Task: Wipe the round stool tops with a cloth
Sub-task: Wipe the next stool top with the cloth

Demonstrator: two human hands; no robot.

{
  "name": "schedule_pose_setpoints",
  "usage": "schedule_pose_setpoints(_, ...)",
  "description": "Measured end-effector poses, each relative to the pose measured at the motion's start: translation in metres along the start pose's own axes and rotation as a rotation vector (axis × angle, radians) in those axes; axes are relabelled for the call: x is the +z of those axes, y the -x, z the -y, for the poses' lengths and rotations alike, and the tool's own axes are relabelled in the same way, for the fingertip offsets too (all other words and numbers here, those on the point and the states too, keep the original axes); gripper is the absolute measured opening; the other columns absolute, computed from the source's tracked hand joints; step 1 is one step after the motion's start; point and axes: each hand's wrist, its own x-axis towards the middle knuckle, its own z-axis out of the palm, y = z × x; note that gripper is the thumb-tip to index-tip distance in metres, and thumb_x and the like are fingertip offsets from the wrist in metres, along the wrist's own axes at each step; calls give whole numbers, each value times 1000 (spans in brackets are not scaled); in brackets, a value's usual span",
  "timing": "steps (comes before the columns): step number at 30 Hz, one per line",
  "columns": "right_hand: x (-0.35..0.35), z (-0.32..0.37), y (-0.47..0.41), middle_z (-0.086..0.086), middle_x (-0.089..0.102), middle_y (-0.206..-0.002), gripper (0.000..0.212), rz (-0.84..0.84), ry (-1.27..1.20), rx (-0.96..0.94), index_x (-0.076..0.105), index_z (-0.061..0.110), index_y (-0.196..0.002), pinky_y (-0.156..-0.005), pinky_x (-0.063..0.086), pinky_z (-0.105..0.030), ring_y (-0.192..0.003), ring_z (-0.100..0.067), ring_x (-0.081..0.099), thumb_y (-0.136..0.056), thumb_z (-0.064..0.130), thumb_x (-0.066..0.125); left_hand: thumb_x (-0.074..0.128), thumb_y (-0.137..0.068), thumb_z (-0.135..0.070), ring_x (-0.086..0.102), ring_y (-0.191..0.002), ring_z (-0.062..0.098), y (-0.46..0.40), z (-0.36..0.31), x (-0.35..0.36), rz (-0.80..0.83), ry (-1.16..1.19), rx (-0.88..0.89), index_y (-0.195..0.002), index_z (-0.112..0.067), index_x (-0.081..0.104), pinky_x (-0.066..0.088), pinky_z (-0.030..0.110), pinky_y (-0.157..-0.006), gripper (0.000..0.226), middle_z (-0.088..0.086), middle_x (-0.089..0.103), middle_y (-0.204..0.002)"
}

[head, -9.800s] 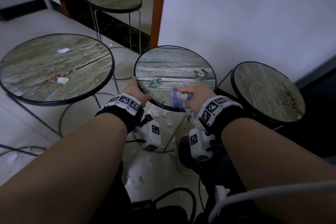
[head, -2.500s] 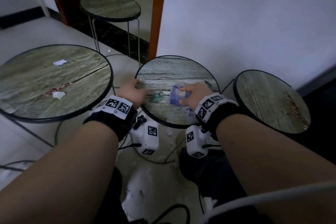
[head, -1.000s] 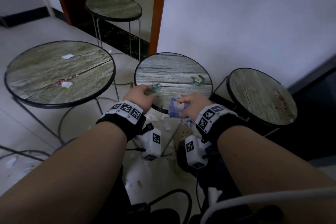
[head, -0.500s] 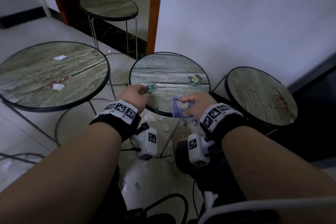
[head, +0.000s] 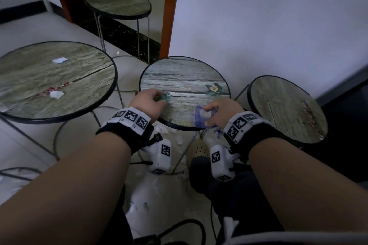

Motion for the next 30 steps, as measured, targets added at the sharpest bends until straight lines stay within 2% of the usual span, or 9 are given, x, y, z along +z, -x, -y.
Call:
schedule_pose_setpoints(5,-2,3,-3,5,60,-126,47,-4,-19,8,65,24,-119,-81,38,-17,-111,-11,56,-74,21,79,57,-90,-25,56,-110,16,-8,-3,-3,-3,127,-28,-126,-22,57,41,22,-88,36,0,61,-123)
schedule_pose_setpoints(8,-3,7,-8,5,61,-122,46,-15,-42,12,66,24,-117,-80,37,-16,-104,-10,56,-73,21,80,58,-89,-25,57,-109,18,-16,-2,-7,-2,170,-49,-123,-23,59,43,26,-93,34,0,62,-120)
schedule_pose_setpoints(11,-2,12,-16,3,61,-121,45,-14,-36,28,65,25,-115,-81,39,-18,-107,-13,57,-73,24,80,59,-88,-26,59,-106,19,-23,0,-11,1,215,-69,-122,-22,59,46,31,-96,35,1,63,-120)
schedule_pose_setpoints(14,-6,17,-22,3,61,-119,46,-10,-41,46,65,24,-116,-81,40,-19,-107,-14,57,-72,23,80,61,-87,-26,58,-109,20,-27,0,-15,-20,250,-83,-125,-20,59,44,30,-98,38,3,62,-121)
schedule_pose_setpoints(18,-13,25,-31,3,63,-112,41,1,-25,47,68,23,-111,-77,40,-20,-95,-13,57,-72,21,80,59,-90,-25,57,-104,16,-32,-2,-22,-20,267,-80,-128,-20,56,40,21,-85,38,2,60,-123)
schedule_pose_setpoints(21,-16,27,-39,5,62,-108,42,4,-20,56,69,23,-110,-78,42,-20,-101,-14,59,-71,20,81,58,-90,-27,55,-106,15,-37,-3,-26,-23,290,-76,-127,-19,57,37,20,-84,38,3,60,-124)
schedule_pose_setpoints(24,-18,29,-48,6,60,-98,35,14,-26,59,70,27,-101,-76,44,-22,-94,-13,58,-69,19,83,58,-90,-27,53,-111,16,-42,-2,-30,-25,315,-75,-127,-17,57,34,20,-85,38,3,59,-126)
schedule_pose_setpoints(27,-19,30,-56,7,60,-92,30,13,-7,56,64,31,-86,-72,43,-22,-86,-12,57,-66,19,84,58,-91,-27,52,-115,15,-45,-3,-32,-22,334,-76,-130,-16,56,33,18,-87,40,3,57,-129)
schedule_pose_setpoints(30,-19,32,-63,6,60,-90,29,9,36,33,64,30,-86,-70,41,-21,-83,-12,55,-66,21,83,58,-91,-27,53,-116,16,-48,-3,-33,-25,349,-88,-130,-16,55,33,18,-87,41,3,57,-130)
